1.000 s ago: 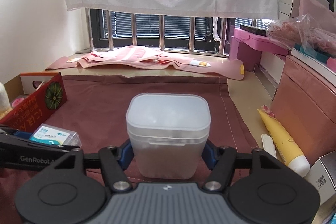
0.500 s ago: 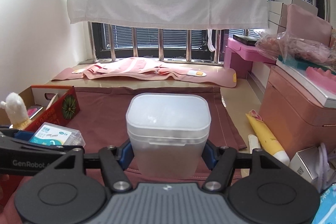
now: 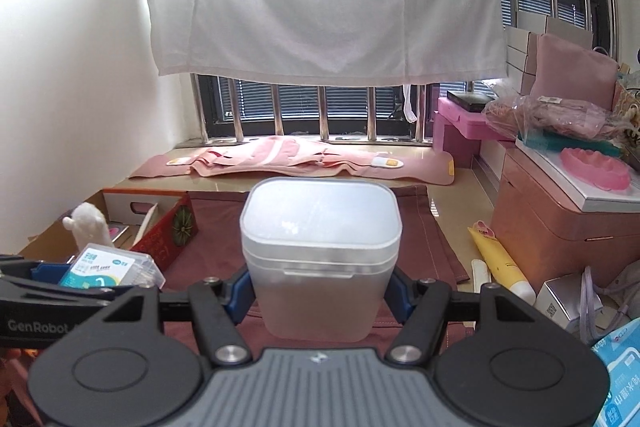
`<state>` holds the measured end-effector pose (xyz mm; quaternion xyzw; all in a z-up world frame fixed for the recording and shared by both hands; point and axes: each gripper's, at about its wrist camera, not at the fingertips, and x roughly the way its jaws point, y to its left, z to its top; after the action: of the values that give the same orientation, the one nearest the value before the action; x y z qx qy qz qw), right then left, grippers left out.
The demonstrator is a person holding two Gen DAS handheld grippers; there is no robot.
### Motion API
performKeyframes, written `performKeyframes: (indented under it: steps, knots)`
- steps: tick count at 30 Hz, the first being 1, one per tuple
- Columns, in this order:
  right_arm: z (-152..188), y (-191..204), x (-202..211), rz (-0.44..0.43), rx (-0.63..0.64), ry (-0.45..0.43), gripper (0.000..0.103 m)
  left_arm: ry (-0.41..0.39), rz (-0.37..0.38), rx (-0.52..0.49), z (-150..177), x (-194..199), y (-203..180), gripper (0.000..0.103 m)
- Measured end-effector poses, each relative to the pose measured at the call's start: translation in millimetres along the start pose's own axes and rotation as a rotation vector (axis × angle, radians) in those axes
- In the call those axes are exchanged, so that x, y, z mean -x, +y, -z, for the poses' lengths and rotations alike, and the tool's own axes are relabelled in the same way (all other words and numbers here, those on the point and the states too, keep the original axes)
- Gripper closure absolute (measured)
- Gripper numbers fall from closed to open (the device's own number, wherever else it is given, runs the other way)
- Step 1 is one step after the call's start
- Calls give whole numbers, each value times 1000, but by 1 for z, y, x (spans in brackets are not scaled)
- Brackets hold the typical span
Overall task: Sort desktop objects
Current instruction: 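Lift the floss-pick box and white container and carry both over the cardboard box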
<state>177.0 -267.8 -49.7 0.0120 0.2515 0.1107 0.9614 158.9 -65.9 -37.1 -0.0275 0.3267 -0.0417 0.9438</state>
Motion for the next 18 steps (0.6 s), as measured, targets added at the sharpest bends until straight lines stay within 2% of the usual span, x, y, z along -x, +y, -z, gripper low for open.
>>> performKeyframes:
  steps: [18]
  knots:
    - [15, 53, 46, -30, 16, 20, 39, -46, 14, 2, 23, 66, 30, 21]
